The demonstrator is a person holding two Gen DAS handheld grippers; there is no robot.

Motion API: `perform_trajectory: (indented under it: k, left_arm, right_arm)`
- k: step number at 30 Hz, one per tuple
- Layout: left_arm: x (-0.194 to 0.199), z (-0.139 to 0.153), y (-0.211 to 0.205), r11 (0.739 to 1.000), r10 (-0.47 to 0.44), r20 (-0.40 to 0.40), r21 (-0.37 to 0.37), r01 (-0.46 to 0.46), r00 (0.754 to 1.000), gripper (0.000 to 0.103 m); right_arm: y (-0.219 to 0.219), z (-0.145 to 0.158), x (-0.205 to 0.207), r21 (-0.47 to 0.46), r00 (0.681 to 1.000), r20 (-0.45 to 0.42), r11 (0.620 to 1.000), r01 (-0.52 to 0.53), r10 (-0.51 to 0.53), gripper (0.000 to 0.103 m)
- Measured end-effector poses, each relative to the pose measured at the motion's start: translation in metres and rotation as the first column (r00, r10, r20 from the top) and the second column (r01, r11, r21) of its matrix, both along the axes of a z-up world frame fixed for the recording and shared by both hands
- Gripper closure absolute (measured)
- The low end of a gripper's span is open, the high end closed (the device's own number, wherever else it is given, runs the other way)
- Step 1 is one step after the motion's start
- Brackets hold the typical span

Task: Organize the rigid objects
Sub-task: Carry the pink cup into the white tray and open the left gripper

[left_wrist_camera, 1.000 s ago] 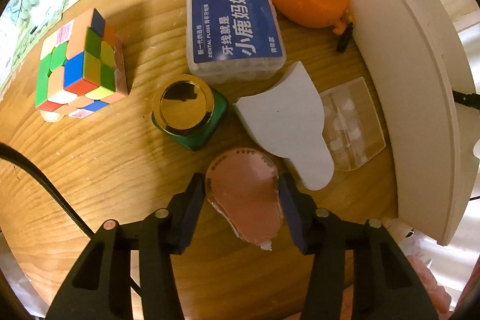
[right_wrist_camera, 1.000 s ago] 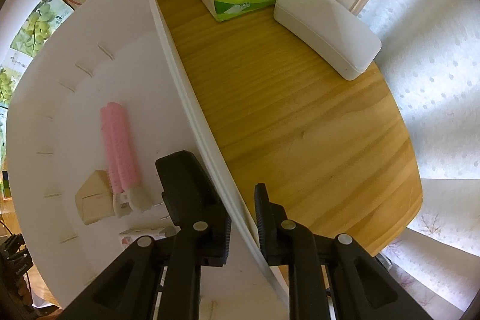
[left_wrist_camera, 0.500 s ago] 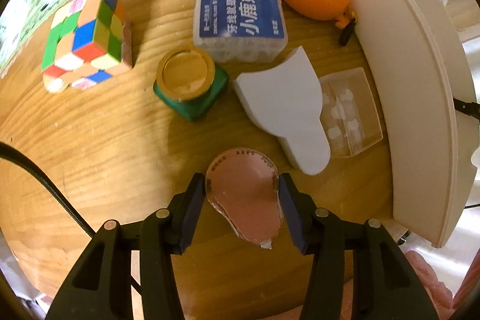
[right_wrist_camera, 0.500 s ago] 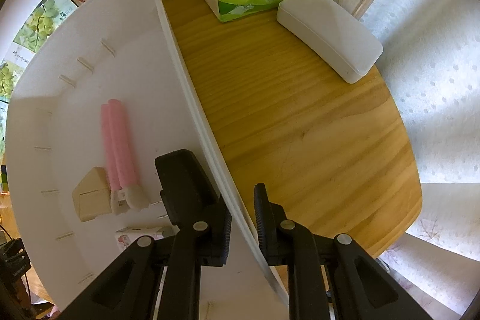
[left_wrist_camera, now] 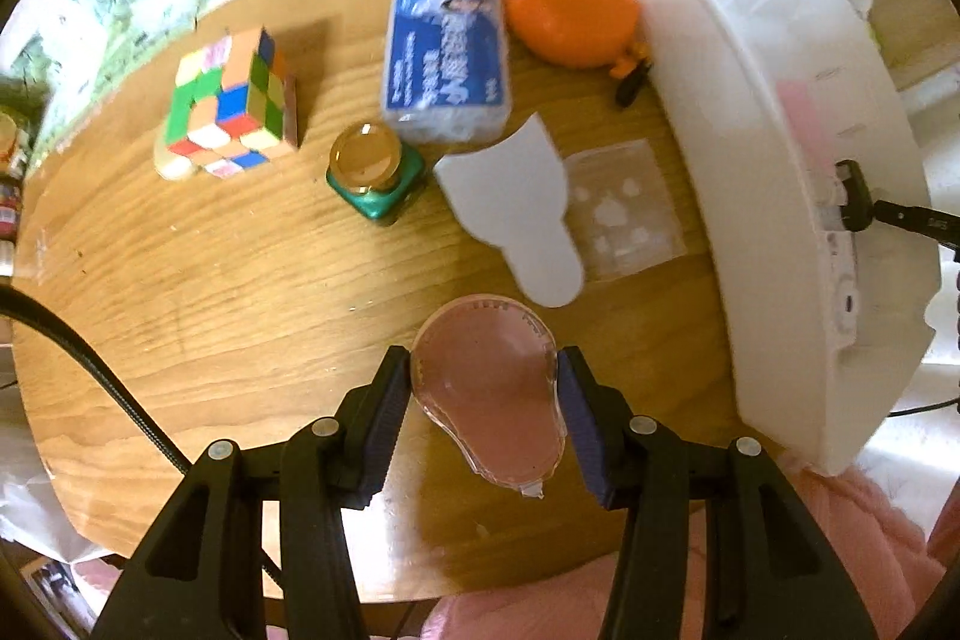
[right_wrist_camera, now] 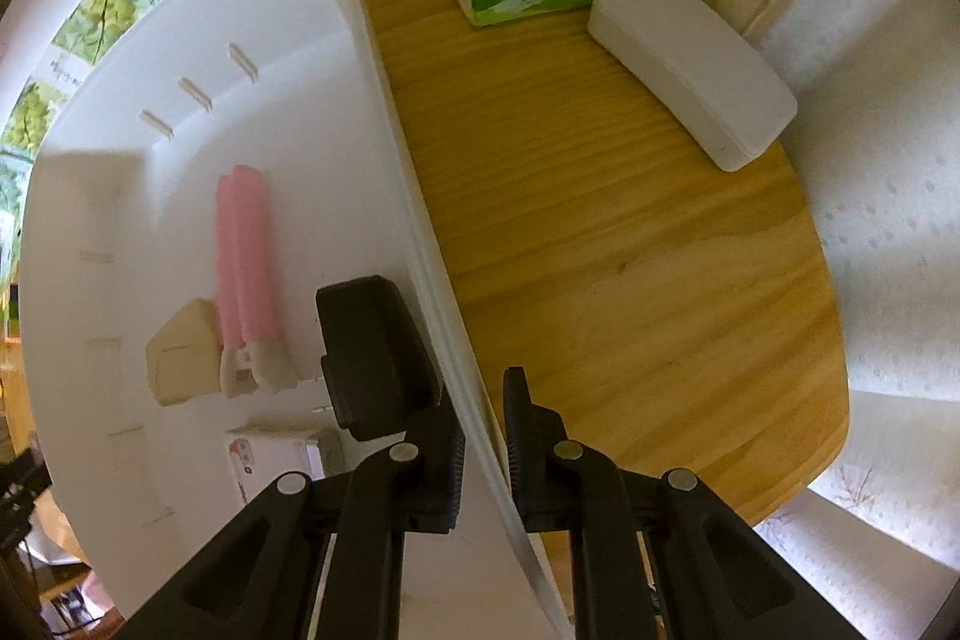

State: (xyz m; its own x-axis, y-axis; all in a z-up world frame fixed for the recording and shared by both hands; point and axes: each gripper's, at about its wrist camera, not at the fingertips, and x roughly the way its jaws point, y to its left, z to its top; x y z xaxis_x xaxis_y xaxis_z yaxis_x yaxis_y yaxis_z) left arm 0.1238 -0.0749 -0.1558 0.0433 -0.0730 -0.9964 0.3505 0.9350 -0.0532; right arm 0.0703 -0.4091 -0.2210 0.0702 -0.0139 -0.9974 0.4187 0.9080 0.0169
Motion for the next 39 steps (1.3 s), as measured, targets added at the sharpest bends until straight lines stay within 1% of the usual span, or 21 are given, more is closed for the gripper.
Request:
perform_trajectory:
  k: [4,8,9,11,13,15,17,24,29,34,39]
  left_arm:
    - [-0.009,0.026,-0.014,1.000,-0.027,0.053,0.012,0.027,0.998,0.050]
    - [-0.011,0.049,-0.031,0.999,-0.050,0.098,0.019,0.048,0.994,0.050]
    - [-0.016,0.058,-0.035,0.998,-0.051,0.111,0.028,0.049,0.992,0.050]
    - [-0.018,0.063,-0.042,0.998,-0.061,0.131,0.039,0.056,0.990,0.050]
    - [-0.018,0.075,-0.050,0.998,-0.064,0.146,0.030,0.060,0.987,0.050]
    - [-0.015,0.079,-0.059,0.997,-0.071,0.158,0.027,0.068,0.985,0.050]
    - [-0.021,0.088,-0.071,0.996,-0.084,0.181,0.029,0.080,0.980,0.050]
    - [-0.032,0.101,-0.110,0.994,-0.101,0.231,-0.006,0.105,0.968,0.050]
    - [-0.041,0.104,-0.138,0.993,-0.105,0.249,-0.026,0.115,0.963,0.050]
    - [-0.049,0.098,-0.168,0.992,-0.100,0.247,-0.052,0.116,0.964,0.050]
    - [-0.052,0.090,-0.197,0.991,-0.083,0.248,-0.078,0.106,0.965,0.050]
  right_arm:
    - [-0.001,-0.001,0.001,0.016,0.999,-0.001,0.999,-0.035,0.035,0.093]
    - [-0.001,-0.003,0.001,0.035,0.996,-0.003,0.996,-0.087,0.087,0.095]
    - [-0.001,-0.003,0.001,0.039,0.995,-0.004,0.994,-0.102,0.103,0.095]
    - [0.000,-0.003,0.000,0.048,0.991,-0.005,0.990,-0.134,0.135,0.095]
    - [0.002,-0.003,0.000,0.052,0.987,-0.007,0.985,-0.162,0.162,0.095]
    - [0.003,-0.003,-0.001,0.057,0.981,-0.010,0.979,-0.195,0.195,0.095]
    - [0.004,-0.003,-0.003,0.060,0.975,-0.013,0.973,-0.221,0.222,0.095]
    - [0.010,-0.001,-0.010,0.075,0.946,-0.021,0.945,-0.320,0.322,0.095]
    - [0.012,0.002,-0.017,0.079,0.922,-0.009,0.920,-0.384,0.386,0.095]
    - [0.016,0.003,-0.025,0.083,0.897,0.004,0.894,-0.441,0.443,0.095]
    - [0.026,-0.004,-0.028,0.079,0.870,0.014,0.867,-0.491,0.492,0.094]
